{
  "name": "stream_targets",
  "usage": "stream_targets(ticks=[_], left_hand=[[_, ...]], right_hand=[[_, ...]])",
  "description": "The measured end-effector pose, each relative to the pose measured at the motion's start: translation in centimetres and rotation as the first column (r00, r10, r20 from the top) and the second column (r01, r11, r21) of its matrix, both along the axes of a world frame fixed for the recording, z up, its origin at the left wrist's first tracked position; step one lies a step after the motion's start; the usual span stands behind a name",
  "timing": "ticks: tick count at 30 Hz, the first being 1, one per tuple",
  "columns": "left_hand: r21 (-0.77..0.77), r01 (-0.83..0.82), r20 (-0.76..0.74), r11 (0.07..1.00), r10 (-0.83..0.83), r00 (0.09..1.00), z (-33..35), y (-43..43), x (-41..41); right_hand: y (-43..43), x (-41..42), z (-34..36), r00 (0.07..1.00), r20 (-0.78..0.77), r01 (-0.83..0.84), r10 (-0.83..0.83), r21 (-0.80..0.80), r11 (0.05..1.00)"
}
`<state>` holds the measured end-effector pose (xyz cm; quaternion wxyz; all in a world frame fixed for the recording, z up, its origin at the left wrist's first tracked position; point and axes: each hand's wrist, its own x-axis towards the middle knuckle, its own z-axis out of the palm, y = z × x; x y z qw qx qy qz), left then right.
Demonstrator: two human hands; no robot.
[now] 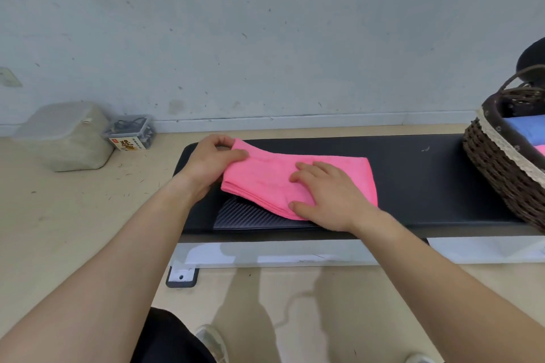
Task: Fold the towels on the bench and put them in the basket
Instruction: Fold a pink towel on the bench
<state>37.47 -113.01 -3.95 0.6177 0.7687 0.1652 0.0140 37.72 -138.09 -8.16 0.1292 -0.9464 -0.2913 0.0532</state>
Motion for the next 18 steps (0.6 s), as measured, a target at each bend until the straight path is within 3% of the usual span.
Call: stream_targets(ticks=[3, 7, 14, 18], left_hand=[[-0.137, 0.016, 0.072, 0.990, -0.007, 0.997, 1.0, -0.6, -0.1], [-0.123, 0.065, 0.174, 0.990, -0.043, 0.984, 2.3, -2.8, -0.3], [0.092, 0.168, 0.231, 0.982, -0.185, 0.955, 2.6, -8.5, 0.3], [0.223, 0.212, 0.206, 0.951, -0.258, 0.944, 1.9, -12.1, 0.8]], right_hand=[[1.6, -1.1, -0.4, 1.000, 0.012, -0.004, 0.004, -0.035, 0.999], [0.7, -1.1, 0.6, 1.000, 0.002, 0.024, -0.025, 0.043, 0.999], [-6.6, -1.7, 2.5, 0.963, 0.089, 0.235, -0.255, 0.189, 0.954], [-9.2, -2.3, 2.0, 0.958, 0.053, 0.275, -0.282, 0.112, 0.955]])
